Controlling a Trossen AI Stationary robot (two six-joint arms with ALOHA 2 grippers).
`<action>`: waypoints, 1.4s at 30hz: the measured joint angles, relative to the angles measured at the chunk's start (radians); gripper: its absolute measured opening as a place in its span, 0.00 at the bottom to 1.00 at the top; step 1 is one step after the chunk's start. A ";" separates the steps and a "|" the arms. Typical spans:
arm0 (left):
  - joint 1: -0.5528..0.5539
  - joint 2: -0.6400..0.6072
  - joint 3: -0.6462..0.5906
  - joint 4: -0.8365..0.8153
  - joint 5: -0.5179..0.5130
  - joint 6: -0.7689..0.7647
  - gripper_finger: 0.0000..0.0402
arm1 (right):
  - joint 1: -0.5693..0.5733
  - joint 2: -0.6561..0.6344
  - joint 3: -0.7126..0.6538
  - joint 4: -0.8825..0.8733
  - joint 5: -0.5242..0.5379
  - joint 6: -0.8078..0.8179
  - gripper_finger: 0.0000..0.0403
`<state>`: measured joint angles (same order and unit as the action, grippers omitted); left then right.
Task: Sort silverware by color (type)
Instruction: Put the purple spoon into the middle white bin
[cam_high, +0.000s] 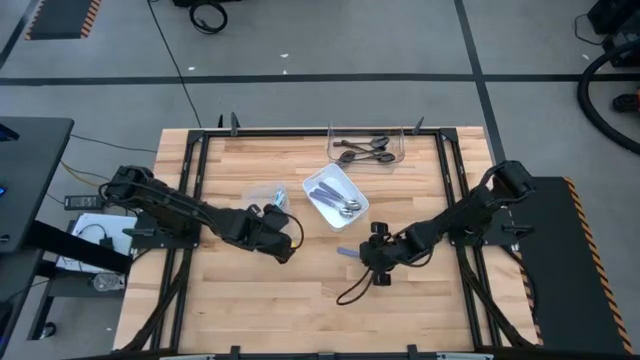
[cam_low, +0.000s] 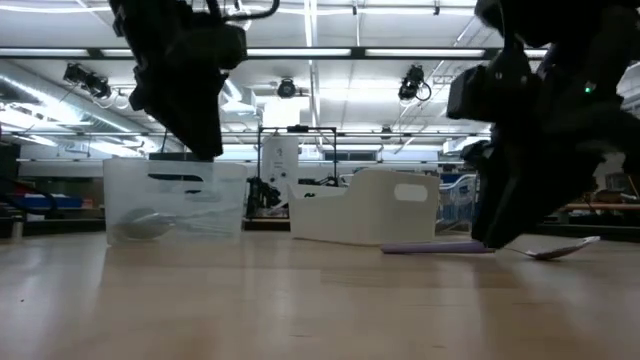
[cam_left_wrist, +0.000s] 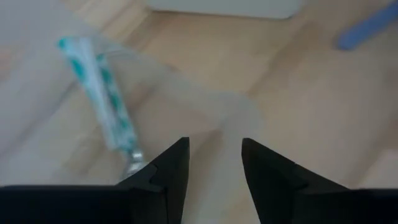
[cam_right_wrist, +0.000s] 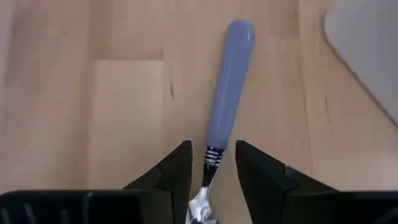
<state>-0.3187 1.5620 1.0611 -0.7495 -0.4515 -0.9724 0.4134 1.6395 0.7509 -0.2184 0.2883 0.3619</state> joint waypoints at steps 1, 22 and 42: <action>-0.009 0.000 0.000 0.022 0.000 0.000 0.39 | -0.007 0.008 0.000 -0.003 0.002 -0.003 0.33; -0.153 0.002 0.000 0.478 -0.069 0.213 0.39 | -0.057 0.054 0.002 0.008 -0.047 -0.140 0.26; -0.163 0.003 -0.003 0.550 -0.292 0.388 0.39 | -0.101 0.042 -0.002 0.060 -0.133 -0.142 0.11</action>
<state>-0.4812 1.5646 1.0576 -0.2000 -0.7433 -0.5841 0.3126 1.6816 0.7490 -0.1581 0.1555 0.2200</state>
